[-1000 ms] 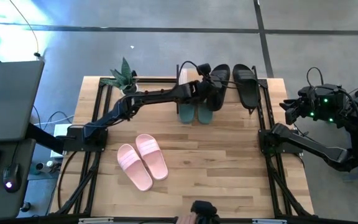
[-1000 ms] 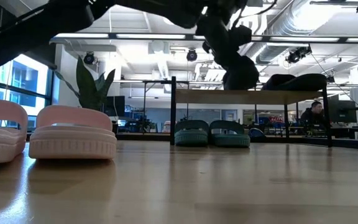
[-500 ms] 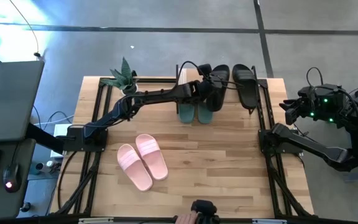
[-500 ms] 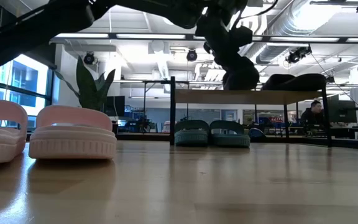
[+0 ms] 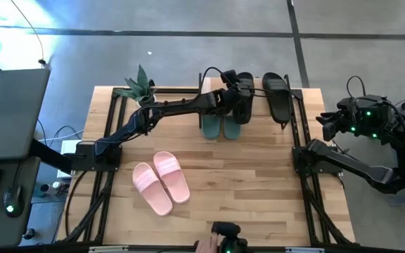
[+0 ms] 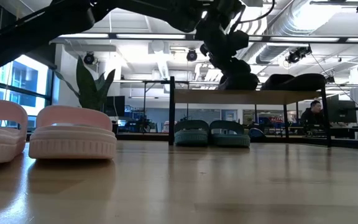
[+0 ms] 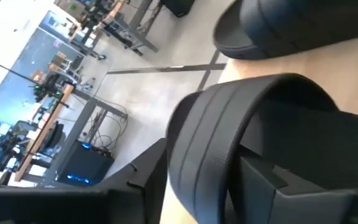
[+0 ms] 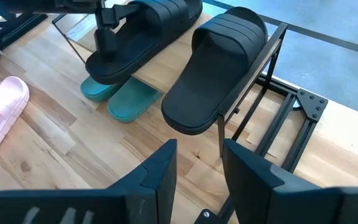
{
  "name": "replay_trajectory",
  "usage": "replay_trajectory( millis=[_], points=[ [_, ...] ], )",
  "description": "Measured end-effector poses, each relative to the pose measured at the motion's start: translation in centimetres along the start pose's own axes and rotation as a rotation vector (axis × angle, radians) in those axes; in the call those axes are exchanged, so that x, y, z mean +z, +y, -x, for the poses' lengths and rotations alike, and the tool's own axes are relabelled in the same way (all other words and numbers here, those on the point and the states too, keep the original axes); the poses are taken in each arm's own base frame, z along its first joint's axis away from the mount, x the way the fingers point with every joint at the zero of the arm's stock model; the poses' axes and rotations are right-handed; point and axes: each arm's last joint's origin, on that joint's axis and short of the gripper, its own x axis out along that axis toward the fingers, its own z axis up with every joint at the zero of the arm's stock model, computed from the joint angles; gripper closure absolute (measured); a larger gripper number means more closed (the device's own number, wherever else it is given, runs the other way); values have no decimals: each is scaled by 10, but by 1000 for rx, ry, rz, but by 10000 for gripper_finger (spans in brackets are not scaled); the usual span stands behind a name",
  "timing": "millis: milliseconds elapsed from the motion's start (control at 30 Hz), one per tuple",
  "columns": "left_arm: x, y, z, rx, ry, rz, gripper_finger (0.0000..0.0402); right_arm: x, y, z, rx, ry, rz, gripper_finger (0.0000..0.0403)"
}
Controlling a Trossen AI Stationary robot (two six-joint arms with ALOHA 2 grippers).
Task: Pick and place slides into the shelf
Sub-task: Put the black slipper on the shelf
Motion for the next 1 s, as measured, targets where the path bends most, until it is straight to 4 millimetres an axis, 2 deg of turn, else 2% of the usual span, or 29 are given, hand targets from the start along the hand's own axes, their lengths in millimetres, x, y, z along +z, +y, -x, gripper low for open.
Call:
replay_trajectory(
  millis=[400, 1000],
  points=[
    [3, 2, 0, 26, -21, 31, 204, 0, 0, 0, -1, 4, 12, 284],
    [4, -4, 6, 34, 1, 10, 156, 0, 0, 0, -1, 4, 17, 284]
  ],
)
